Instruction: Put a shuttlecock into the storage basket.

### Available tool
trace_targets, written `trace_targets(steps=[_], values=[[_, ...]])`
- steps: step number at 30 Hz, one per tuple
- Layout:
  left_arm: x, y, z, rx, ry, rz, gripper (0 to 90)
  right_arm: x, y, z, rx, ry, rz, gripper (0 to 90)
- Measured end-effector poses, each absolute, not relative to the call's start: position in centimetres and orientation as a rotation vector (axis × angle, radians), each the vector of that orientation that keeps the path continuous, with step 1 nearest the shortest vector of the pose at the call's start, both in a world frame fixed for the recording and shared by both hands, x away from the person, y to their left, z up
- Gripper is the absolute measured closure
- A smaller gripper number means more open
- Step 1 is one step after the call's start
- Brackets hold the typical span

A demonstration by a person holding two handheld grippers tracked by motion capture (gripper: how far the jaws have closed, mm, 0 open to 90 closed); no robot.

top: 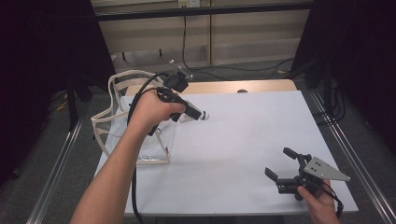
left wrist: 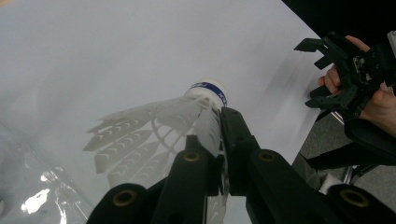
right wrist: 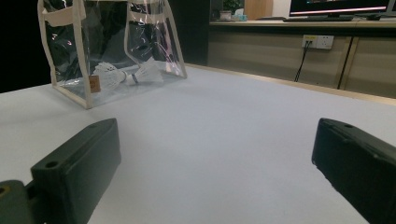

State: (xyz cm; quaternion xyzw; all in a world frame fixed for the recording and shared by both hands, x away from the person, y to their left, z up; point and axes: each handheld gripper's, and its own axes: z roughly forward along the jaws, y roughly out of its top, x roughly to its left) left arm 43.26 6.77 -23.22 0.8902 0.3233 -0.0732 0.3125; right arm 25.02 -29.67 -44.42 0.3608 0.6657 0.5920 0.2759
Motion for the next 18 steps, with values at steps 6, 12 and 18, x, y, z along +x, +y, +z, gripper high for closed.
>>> trace_targets(steps=[6,12,18], values=[[43.6,7.1,-22.7,2.342,0.861,-0.188,88.0,25.1,-29.7,-44.4,0.969,1.787,1.586,0.8],[43.7,7.3,-22.3,2.338,0.865,-0.182,88.1,25.0,-29.7,-44.4,0.969,1.788,1.591,0.8],[43.8,7.4,-21.9,2.340,0.868,-0.177,88.2,25.0,-29.7,-44.4,0.971,1.787,1.592,0.8]])
